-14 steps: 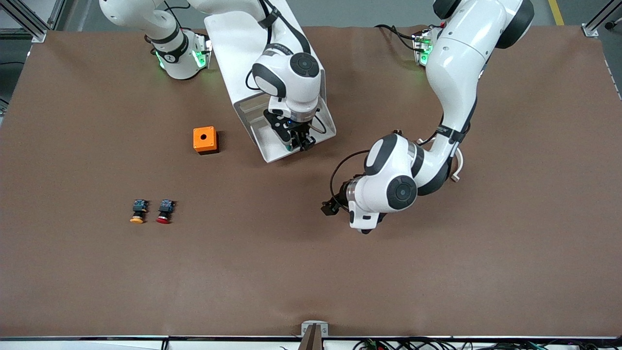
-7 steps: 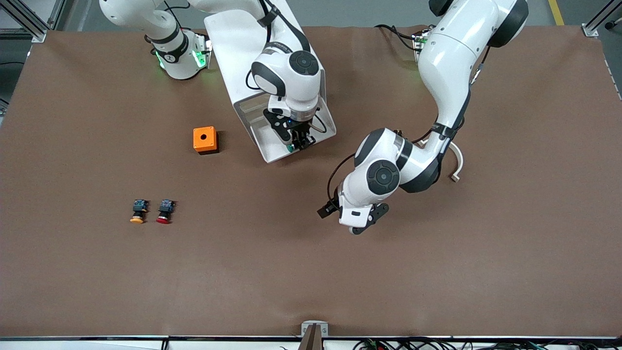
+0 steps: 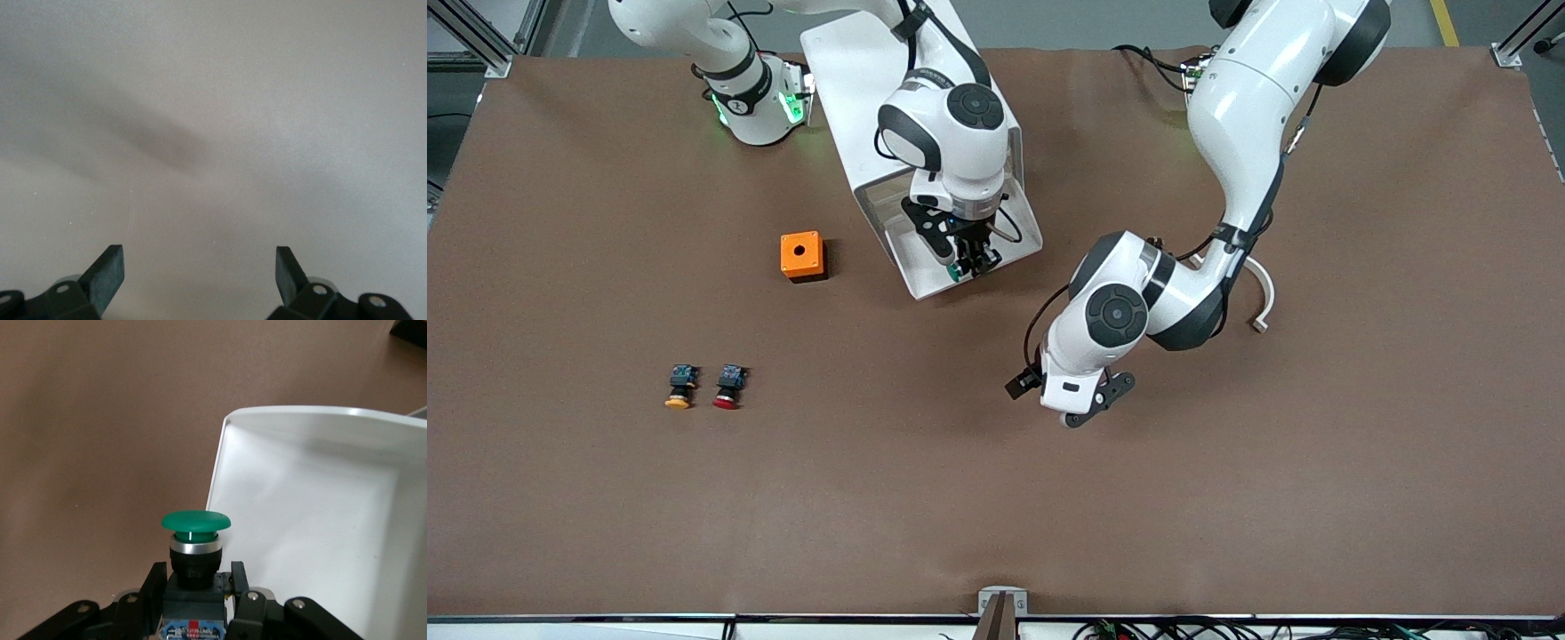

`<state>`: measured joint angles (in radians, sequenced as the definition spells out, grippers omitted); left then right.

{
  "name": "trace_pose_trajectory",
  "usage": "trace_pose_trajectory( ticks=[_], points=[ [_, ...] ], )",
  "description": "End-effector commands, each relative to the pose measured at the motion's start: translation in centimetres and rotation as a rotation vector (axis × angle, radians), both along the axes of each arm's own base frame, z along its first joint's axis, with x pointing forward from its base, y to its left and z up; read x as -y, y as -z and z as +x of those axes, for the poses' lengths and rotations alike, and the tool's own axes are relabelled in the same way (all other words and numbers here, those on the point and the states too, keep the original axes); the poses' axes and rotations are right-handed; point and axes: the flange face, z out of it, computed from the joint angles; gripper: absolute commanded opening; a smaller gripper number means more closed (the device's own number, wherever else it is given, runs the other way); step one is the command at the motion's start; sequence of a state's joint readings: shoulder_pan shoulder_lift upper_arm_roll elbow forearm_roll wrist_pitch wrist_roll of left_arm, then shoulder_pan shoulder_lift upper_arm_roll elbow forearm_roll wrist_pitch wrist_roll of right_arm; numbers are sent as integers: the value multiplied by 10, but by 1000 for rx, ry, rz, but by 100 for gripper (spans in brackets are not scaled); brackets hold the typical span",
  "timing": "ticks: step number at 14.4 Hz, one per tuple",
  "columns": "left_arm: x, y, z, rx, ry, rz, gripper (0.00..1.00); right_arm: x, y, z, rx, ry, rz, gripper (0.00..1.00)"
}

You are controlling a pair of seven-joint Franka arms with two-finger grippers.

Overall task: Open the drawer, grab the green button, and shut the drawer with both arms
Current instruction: 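Push the drawer shut with the left gripper while the right gripper carries the button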

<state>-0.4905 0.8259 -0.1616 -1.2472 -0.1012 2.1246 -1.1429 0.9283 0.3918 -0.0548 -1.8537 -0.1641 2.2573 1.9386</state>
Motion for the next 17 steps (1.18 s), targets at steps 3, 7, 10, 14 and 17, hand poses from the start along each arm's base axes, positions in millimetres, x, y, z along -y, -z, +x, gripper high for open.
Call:
trace_pose_trajectory(
  ticks=[3, 7, 10, 14, 17],
  points=[
    [3, -8, -6, 43, 32, 36, 100, 47, -43, 43, 9, -115, -26, 0],
    [16, -7, -19, 50, 65, 53, 100, 94, -57, 86, 5, -237, -41, 0],
    [30, -7, -34, 55, 103, 71, 100, 129, -58, 112, -13, -371, -67, 0],
    [49, 3, -59, 36, 144, 82, 100, 177, -62, 143, -31, -499, -91, 0],
    [61, 13, -81, 11, 175, 94, 100, 225, -58, 169, -51, -606, -107, 0]
  ],
)
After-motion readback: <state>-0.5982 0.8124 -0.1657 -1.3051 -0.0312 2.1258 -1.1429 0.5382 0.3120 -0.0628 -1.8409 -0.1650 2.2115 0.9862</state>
